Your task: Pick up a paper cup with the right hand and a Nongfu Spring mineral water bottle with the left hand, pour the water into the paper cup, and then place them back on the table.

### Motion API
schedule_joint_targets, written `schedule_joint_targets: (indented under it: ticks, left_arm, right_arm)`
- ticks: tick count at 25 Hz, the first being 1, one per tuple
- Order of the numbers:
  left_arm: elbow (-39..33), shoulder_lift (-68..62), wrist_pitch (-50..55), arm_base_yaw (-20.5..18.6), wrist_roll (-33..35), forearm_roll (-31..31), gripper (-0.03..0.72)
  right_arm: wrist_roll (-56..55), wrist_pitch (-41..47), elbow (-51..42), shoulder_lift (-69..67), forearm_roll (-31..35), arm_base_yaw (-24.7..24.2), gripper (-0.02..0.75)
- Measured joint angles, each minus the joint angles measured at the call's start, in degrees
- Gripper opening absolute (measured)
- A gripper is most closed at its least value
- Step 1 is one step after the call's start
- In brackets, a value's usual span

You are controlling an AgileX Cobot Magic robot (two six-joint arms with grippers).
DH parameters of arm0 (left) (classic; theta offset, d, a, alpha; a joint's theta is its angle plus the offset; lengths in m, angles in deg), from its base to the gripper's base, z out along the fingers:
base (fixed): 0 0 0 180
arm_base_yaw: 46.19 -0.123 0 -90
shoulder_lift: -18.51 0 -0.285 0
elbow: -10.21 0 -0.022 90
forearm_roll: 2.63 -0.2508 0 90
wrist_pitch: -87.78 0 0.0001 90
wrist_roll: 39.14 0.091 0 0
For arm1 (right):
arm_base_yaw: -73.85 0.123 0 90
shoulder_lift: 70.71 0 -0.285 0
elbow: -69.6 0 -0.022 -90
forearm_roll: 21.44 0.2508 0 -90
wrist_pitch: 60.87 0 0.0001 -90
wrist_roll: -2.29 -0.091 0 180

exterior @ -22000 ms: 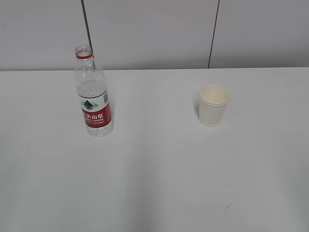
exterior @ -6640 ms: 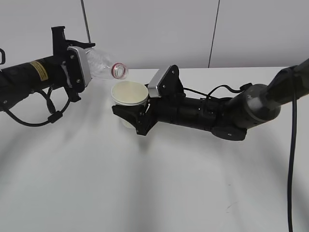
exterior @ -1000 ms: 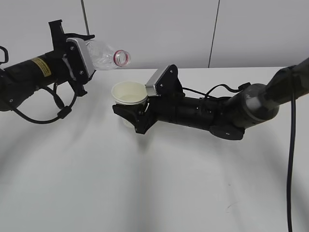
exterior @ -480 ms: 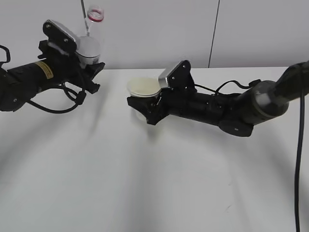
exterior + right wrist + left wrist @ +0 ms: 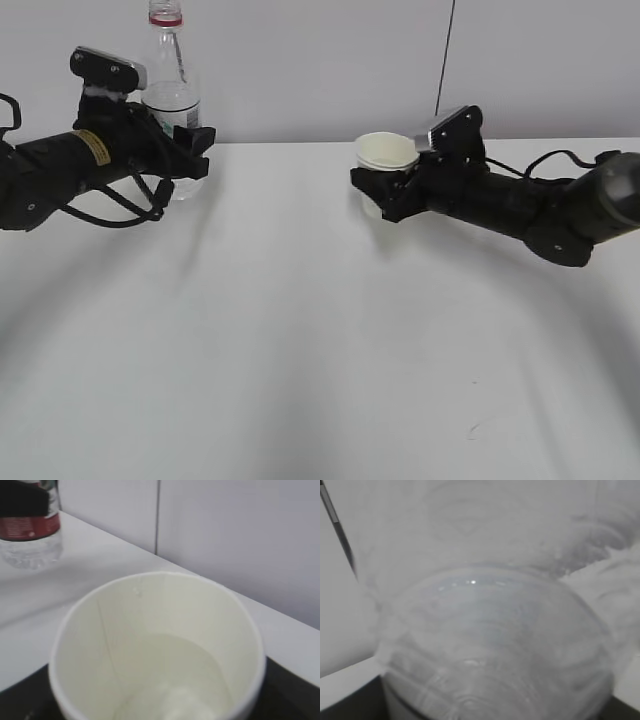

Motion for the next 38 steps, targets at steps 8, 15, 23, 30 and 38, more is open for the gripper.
schedule_joint_targets:
  ticks: [8,15,23,30,38]
  left_arm:
    - [0.00,0.00,0.21,0.00,-3.24,0.06,0.420]
    - [0.00,0.00,0.21,0.05,-4.36,0.06,0.420]
    - [0.00,0.00,0.30,0.05,-4.49,0.06,0.420]
    - [0.00,0.00,0.37,0.05,-4.55,0.06,0.420]
    - [0.00,0.00,0.37,0.05,-4.60,0.06,0.420]
  right_arm:
    - [2.22,1.92,0.00,0.00,2.18,-3.81,0.524]
    - [6.82,1.92,0.00,-0.12,8.03,-3.81,0.524]
    - [10.17,-0.24,0.00,-3.68,12.85,-3.81,0.524]
    - [12.03,-0.71,0.00,-4.79,14.46,-3.81,0.524]
    - [12.74,-2.86,0.22,-6.41,16.73,-3.81,0.524]
